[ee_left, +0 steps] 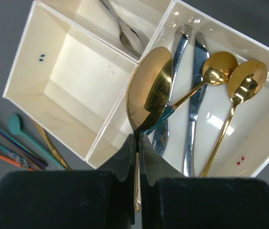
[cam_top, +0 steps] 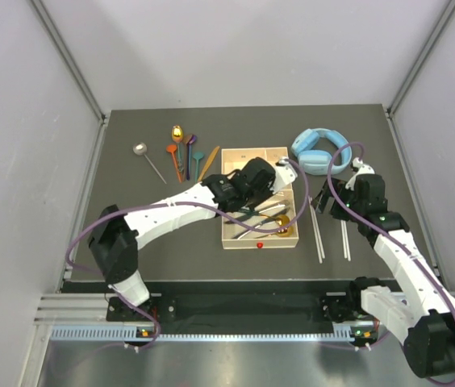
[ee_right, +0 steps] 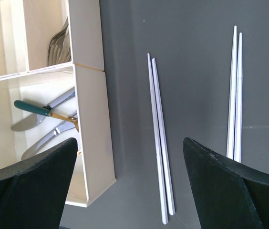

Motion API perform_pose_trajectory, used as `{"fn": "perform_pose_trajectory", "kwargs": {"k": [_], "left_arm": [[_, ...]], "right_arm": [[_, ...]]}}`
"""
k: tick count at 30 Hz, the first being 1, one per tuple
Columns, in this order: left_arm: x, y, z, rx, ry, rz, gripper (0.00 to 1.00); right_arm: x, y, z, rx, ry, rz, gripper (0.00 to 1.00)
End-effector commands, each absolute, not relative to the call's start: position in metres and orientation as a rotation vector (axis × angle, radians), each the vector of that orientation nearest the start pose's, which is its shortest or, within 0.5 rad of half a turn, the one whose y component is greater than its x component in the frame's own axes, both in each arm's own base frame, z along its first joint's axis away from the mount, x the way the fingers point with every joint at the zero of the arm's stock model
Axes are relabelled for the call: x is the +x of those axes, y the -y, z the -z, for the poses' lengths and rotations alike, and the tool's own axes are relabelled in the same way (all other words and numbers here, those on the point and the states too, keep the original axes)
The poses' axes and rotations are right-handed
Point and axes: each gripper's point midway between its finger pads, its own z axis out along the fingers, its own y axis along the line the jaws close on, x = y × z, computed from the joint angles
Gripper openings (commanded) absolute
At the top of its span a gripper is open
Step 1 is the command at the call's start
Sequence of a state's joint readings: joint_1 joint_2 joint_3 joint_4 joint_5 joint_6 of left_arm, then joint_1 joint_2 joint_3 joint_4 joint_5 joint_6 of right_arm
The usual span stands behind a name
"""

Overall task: Sort the eating utensils into containers
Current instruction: Place the spoon in the storage box.

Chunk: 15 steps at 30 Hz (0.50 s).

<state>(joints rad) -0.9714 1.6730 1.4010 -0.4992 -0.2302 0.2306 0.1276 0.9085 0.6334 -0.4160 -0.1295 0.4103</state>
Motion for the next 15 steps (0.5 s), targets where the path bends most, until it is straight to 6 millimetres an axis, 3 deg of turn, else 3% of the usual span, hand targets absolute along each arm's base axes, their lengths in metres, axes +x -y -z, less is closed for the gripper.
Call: {"fn": "perform_pose_trajectory", "kwargs": {"k": [1,6,12,15], "left_arm": [[0.279,0.375,-0.16,1.304,-1.917,0.312,0.0],[0.255,0.386,-0.13,1.415,-1.973,0.447,0.0],[0.245,0.388,-0.104,1.443,-1.998,0.483,0.0],[0.239,0.385,-0.082,1.474,-2.052,0.49,0.0]], "right_arm": [[0.275,-0.073,-0.136,0.262,-2.223,-0.449,0.92],[0.274,-0.074,-0.132,0.266,-2.225,-0.457,0.92],[0.273,-0.073,-0.129,0.271,-2.231,-0.454,0.92],[0.274,-0.073,-0.13,0.276,-2.227,-0.458,0.92]]}}
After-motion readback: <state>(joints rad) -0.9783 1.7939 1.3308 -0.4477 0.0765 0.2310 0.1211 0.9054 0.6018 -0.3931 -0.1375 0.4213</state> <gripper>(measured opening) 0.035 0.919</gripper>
